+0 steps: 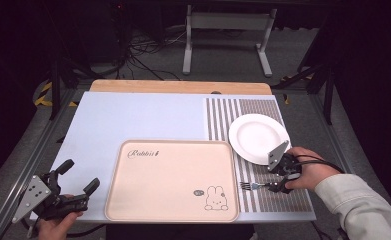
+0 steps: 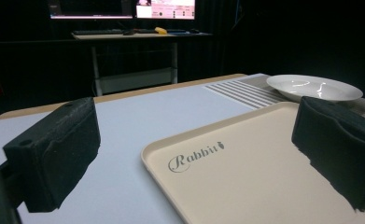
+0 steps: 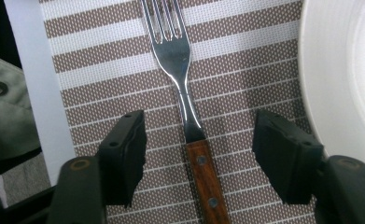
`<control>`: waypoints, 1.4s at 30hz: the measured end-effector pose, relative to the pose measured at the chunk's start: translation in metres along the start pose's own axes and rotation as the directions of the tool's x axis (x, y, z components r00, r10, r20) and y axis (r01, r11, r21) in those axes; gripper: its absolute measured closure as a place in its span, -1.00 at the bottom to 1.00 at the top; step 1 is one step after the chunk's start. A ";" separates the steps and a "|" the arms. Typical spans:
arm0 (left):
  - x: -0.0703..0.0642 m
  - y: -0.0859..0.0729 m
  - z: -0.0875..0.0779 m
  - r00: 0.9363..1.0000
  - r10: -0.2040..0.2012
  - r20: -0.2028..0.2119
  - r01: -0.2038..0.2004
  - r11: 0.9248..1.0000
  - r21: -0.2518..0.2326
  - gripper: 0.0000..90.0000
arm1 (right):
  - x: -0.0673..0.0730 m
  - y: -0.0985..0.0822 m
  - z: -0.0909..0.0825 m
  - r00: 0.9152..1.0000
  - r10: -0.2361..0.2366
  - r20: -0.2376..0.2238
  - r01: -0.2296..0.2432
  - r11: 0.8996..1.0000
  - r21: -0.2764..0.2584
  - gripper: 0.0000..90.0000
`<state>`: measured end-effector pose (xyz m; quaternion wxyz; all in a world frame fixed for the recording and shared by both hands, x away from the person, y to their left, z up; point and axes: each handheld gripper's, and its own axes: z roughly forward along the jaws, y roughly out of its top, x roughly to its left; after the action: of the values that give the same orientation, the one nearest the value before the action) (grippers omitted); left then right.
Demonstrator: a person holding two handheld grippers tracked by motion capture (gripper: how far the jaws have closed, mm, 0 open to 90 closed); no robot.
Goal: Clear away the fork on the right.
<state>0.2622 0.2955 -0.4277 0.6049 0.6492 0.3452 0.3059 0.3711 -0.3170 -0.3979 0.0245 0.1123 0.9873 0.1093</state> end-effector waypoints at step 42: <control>0.000 -0.001 0.001 1.000 -0.005 0.002 0.005 1.000 0.002 -0.96 | -0.002 0.001 0.016 0.990 -0.136 -0.036 0.139 0.983 0.123 0.75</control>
<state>0.2629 0.2951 -0.4284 0.6052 0.6493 0.3467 0.3034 0.3748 -0.3130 -0.4130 0.0114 0.0437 0.9979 0.0470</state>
